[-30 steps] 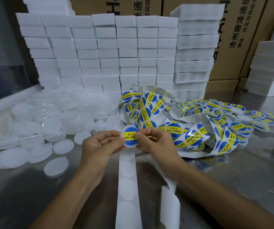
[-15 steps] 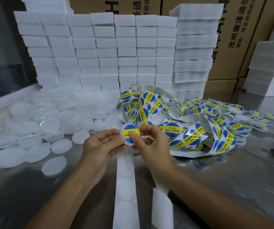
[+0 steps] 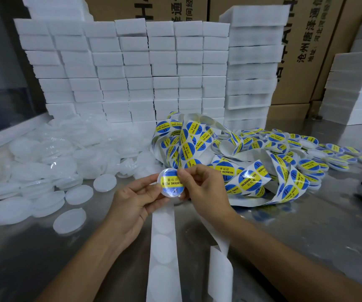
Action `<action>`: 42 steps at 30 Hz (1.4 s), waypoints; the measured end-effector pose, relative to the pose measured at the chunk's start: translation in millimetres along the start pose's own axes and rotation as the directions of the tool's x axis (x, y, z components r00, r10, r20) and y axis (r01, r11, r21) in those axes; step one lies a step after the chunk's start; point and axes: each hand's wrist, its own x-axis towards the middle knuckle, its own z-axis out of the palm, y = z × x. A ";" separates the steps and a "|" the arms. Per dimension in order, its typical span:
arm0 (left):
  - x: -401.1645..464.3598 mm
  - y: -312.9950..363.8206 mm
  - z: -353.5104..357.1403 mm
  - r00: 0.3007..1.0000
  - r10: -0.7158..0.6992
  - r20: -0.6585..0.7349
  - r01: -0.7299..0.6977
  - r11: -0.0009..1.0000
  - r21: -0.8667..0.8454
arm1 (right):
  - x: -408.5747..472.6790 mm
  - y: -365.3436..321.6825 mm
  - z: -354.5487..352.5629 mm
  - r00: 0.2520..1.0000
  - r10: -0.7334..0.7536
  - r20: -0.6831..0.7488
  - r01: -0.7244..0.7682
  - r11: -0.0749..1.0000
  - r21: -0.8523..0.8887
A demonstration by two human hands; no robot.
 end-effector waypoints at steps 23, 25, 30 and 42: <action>0.5 3.9 -3.6 0.982 0.095 -0.160 -0.061 0.977 0.204 | -10.0 3.9 3.5 0.960 -0.003 0.279 0.023 0.997 -0.067; -0.3 2.6 -3.0 0.979 0.110 -0.174 -0.066 0.968 0.243 | -11.3 4.3 5.0 0.961 0.002 0.275 0.027 0.995 -0.099; -1.2 4.5 -3.6 0.984 0.112 -0.139 -0.072 0.961 0.266 | -8.9 1.5 4.0 0.960 0.069 0.273 -0.088 0.994 0.060; -3.5 -0.8 5.0 0.995 0.089 -0.050 -0.070 0.948 0.312 | -9.3 0.3 1.1 0.986 0.072 0.151 -0.060 0.995 -0.081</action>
